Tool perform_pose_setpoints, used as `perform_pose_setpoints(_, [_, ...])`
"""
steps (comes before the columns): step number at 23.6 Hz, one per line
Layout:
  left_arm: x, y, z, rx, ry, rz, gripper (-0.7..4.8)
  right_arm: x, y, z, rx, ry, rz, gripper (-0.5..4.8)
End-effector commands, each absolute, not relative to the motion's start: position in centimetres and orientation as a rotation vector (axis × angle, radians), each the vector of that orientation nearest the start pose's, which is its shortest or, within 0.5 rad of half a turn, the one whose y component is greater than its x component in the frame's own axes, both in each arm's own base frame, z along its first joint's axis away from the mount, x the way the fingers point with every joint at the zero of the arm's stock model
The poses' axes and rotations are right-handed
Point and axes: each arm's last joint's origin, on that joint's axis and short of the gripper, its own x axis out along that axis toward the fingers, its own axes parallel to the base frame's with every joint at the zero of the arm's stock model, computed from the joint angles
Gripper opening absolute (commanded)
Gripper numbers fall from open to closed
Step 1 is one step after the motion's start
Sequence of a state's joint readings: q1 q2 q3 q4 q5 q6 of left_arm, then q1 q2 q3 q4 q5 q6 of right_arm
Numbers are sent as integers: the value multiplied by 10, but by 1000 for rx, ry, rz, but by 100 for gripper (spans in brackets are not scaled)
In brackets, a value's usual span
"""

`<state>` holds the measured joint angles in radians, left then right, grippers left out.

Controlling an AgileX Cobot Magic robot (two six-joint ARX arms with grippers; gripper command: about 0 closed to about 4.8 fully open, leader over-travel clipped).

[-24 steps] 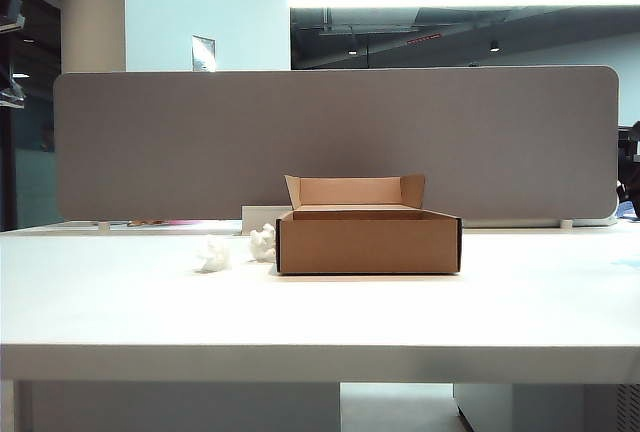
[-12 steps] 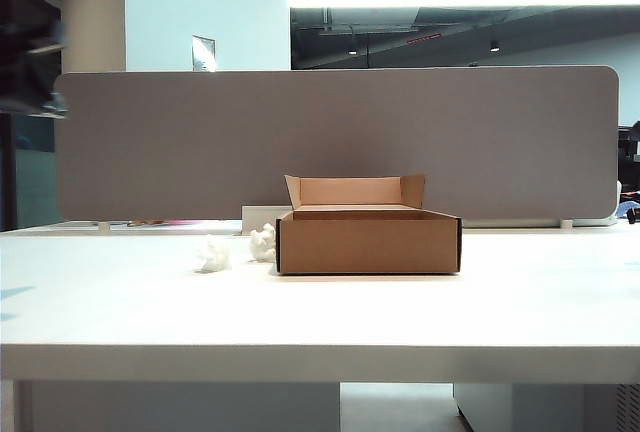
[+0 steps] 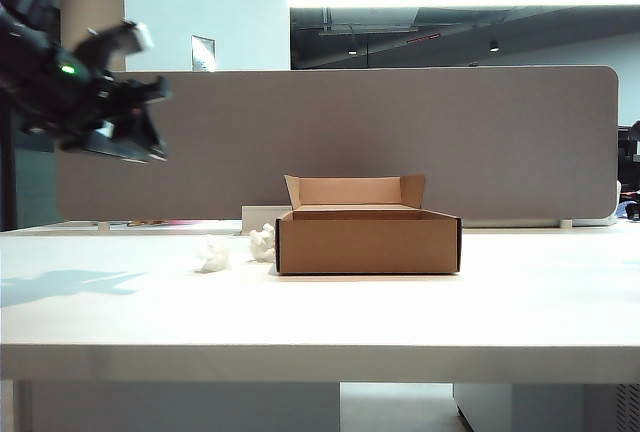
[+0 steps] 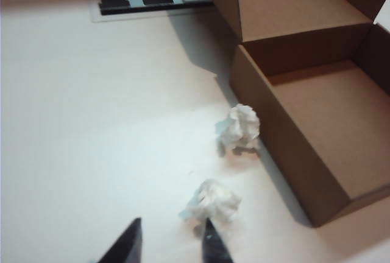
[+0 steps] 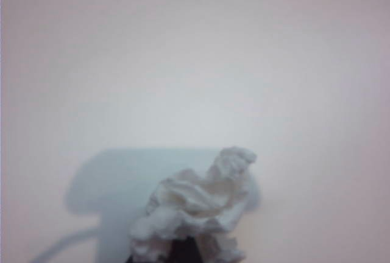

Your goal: Pick up all the paper balls on the table and put them in the paper box.

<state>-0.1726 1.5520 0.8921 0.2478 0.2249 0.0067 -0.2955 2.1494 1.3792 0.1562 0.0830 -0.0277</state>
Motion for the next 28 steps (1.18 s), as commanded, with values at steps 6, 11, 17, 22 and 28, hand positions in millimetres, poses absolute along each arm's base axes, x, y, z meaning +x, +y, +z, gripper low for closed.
perform_pose_setpoints(6, [366, -88, 221, -2, 462, -445, 126, 445, -128, 161, 93, 530, -217, -1])
perform_pose_setpoints(11, [375, -92, 210, -19, 502, -501, 125, 446, -107, 188, 116, 450, -67, -1])
perform_pose_setpoints(17, [377, -92, 203, -16, 519, -500, 125, 449, -78, 208, 173, 385, 145, -1])
perform_pose_setpoints(22, [379, -93, 197, -9, 522, -503, 125, 451, -49, 211, 267, 389, 347, -1])
perform_pose_setpoints(28, [381, -94, 186, -17, 552, -526, 125, 452, 5, 212, 287, 415, 602, -1])
